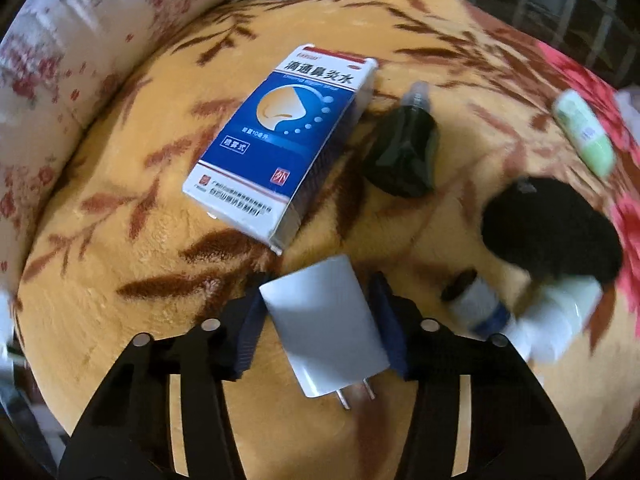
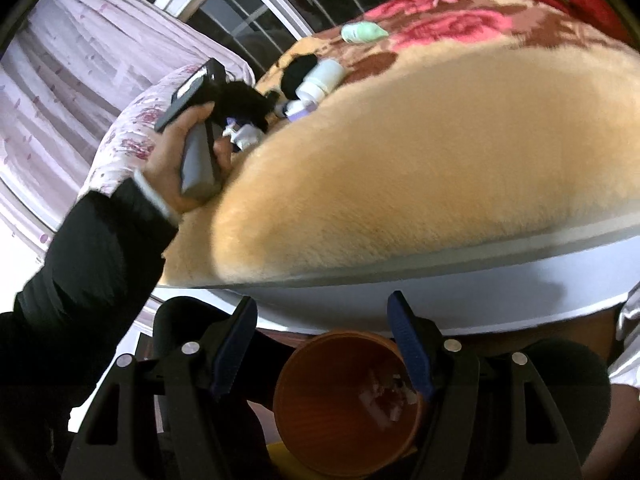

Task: Collect trash
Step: 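Grasp the white charger with the left tool, then grasp the pale green cylinder with the right tool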

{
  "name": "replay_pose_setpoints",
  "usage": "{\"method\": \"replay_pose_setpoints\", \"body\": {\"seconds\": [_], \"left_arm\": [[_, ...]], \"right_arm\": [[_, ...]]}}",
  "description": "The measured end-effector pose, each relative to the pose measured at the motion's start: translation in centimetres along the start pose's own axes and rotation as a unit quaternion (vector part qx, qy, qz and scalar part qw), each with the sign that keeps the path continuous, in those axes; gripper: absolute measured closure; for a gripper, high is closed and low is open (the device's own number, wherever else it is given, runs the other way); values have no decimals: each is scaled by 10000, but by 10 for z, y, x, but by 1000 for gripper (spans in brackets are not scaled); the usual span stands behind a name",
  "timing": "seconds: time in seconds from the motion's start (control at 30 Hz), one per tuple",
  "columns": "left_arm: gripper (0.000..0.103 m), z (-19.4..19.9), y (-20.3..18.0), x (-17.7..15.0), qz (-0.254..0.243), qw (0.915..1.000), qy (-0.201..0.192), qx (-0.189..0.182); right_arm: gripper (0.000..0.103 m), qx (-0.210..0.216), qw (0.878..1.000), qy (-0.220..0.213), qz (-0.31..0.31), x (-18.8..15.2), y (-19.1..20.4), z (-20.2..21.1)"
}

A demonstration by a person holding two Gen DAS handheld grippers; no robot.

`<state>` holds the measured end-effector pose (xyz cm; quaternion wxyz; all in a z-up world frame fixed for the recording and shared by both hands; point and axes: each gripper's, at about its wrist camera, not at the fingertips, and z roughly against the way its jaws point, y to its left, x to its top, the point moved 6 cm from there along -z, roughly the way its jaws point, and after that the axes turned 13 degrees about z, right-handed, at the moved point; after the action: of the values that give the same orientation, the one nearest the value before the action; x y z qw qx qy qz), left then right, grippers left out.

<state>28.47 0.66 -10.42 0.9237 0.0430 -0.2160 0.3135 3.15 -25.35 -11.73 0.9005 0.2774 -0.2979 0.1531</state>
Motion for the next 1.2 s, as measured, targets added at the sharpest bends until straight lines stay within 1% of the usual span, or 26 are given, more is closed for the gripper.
{"method": "replay_pose_setpoints", "body": {"seconds": [0.1,0.17,0.2,0.23,0.3,0.37,0.4,0.43,0.47,0.53,0.6,0.63,0.67,0.7,0.73,0.77,0.83,0.87,0.9,0.97,1.0,1.03,1.1,1.17,1.2], "left_arm": [[56,21,12,-11,-369,9974,68,-613],[57,40,20,-15,-716,9926,-33,-976],[58,49,24,-18,-935,9898,-96,-1069],[58,60,31,-22,-1172,9862,-194,-1152],[59,70,42,-28,-1542,9806,-391,-1146],[59,70,51,-33,-1775,9770,-581,-1025],[59,67,55,-36,-1846,9753,-577,-1065],[58,62,59,-38,-1825,9746,-526,-1187],[58,60,61,-36,-1774,9747,-522,-1257],[59,57,62,-32,-1685,9738,-548,-1423],[61,45,59,-25,-1544,9730,-389,-1668],[63,34,58,-22,-1411,9724,-170,-1851],[63,24,58,-20,-1290,9734,-12,-1893],[63,14,60,-18,-1194,9739,83,-1930],[63,13,60,-17,-1188,9729,32,-1983],[63,12,59,-16,-1195,9728,9,-1987],[63,12,56,-16,-1220,9738,-13,-1920],[63,10,54,-16,-1247,9743,-41,-1875],[63,9,52,-15,-1249,9748,-68,-1848],[63,8,50,-14,-1255,9755,-130,-1801],[63,6,49,-13,-1273,9759,-175,-1763],[63,7,47,-15,-1332,9761,-263,-1696],[63,8,47,-17,-1415,9757,-388,-1626],[64,10,50,-16,-1369,9746,-456,-1714],[64,12,53,-16,-1281,9732,-472,-1853]], "right_arm": [[37,-93,9998,-75,139,11,4,9],[37,-218,9994,-141,207,25,3,14],[36,-264,9992,-165,238,32,2,16],[35,-325,9989,-197,287,42,1,16],[33,-457,9979,-239,380,64,-2,12],[33,-597,9973,-276,325,94,-8,-1],[33,-565,9977,-248,279,108,-10,-11],[33,-559,9979,-235,222,119,-11,-19],[33,-565,9981,-206,101,138,-13,-34],[33,-573,9982,-126,-90,164,-16,-57],[34,-673,9972,-59,-317,196,-20,-86],[34,-748,9965,-36,-374,206,-21,-94],[34,-929,9946,32,-471,222,-25,-110],[34,-1047,9930,121,-542,232,-28,-122],[36,-1158,9911,237,-618,240,-32,-135],[41,-1283,9885,358,-710,245,-37,-147],[45,-1430,9846,521,-863,253,-44,-163],[45,-1555,9809,703,-928,256,-48,-176],[46,-1633,9778,827,-1015,255,-51,-184],[51,-1682,9727,997,-1249,251,-57,-200],[52,-1733,9700,1061,-1336,250,-60,-206],[58,-1839,9673,1073,-1381,250,-62,-210],[58,-2190,9624,1059,-1206,250,-59,-213],[58,-2364,9623,963,-936,250,-50,-213],[58,-2359,9641,864,-856,248,-47,-210]]}}
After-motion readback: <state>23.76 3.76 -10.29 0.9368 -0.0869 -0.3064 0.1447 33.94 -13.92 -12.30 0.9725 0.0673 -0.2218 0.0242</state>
